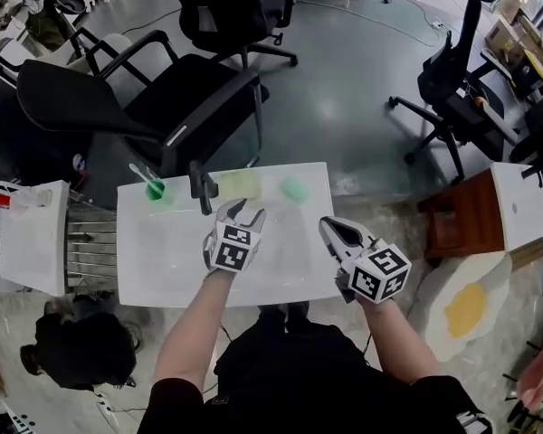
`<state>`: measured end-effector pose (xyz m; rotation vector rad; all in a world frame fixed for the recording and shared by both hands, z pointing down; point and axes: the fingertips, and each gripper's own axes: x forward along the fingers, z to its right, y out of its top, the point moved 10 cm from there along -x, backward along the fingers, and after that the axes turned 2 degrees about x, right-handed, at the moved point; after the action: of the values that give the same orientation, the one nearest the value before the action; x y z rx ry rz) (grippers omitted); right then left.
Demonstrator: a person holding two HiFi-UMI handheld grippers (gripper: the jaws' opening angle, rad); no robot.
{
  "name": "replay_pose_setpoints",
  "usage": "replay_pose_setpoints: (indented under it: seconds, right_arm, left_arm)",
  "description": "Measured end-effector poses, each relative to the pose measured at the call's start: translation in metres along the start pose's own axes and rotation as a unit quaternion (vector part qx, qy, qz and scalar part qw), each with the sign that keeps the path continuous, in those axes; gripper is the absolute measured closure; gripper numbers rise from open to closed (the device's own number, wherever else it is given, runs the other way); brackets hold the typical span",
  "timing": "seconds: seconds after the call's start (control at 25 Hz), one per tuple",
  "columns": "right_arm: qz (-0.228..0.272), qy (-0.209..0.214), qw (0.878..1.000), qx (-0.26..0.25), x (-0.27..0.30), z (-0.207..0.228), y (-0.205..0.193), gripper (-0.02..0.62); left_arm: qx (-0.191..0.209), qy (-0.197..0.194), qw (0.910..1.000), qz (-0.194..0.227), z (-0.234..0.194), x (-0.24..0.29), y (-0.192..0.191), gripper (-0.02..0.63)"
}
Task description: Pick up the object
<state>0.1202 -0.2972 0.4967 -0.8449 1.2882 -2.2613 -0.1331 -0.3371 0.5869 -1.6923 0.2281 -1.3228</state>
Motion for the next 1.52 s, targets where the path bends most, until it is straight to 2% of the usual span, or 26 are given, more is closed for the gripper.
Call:
replay_pose_setpoints:
  seconds: [0.4, 0.64, 0.92, 1.0, 1.08, 1.24, 1.32, 1.4, 1.52]
  right_arm:
    - [-0.019, -0.016, 1.000, 0.019, 0.009, 0.014, -0.019, 0.584]
    - [-0.022, -0.024, 0.999, 0.026, 0.010, 0.020, -0.023, 0.584]
    - [-0.019, -0.038, 0.999, 0.030, 0.002, 0.022, -0.026, 0.583]
    - [-0.017, -0.042, 0.998, 0.032, -0.001, 0.023, -0.027, 0.584]
    - [-0.016, -0.044, 0.998, 0.033, -0.004, 0.024, -0.026, 0.584]
    - [-0.014, -0.044, 0.998, 0.033, -0.008, 0.022, -0.024, 0.583]
    - [-0.014, -0.043, 0.998, 0.032, -0.009, 0.020, -0.025, 0.583]
    - [-0.015, -0.041, 0.999, 0.030, -0.010, 0.018, -0.026, 0.583]
    - [-0.019, -0.041, 0.999, 0.030, -0.013, 0.015, -0.029, 0.584]
  left_arm:
    - [0.079, -0.003, 0.9941, -0.074, -0.006, 0.060, -0.019, 0.419]
    - [0.102, 0.004, 0.9880, -0.116, -0.016, 0.082, -0.030, 0.419]
    - [0.140, 0.009, 0.9800, -0.141, -0.023, 0.094, -0.033, 0.420]
    - [0.150, 0.005, 0.9778, -0.147, -0.021, 0.094, -0.032, 0.440]
    - [0.162, 0.004, 0.9750, -0.152, -0.017, 0.094, -0.032, 0.502]
    - [0.178, 0.008, 0.9714, -0.157, -0.010, 0.091, -0.033, 0.534]
    - [0.191, 0.020, 0.9676, -0.163, -0.009, 0.092, -0.036, 0.523]
    - [0.200, 0.028, 0.9637, -0.174, -0.011, 0.095, -0.041, 0.421]
    - [0.209, 0.027, 0.9607, -0.181, -0.013, 0.097, -0.042, 0.412]
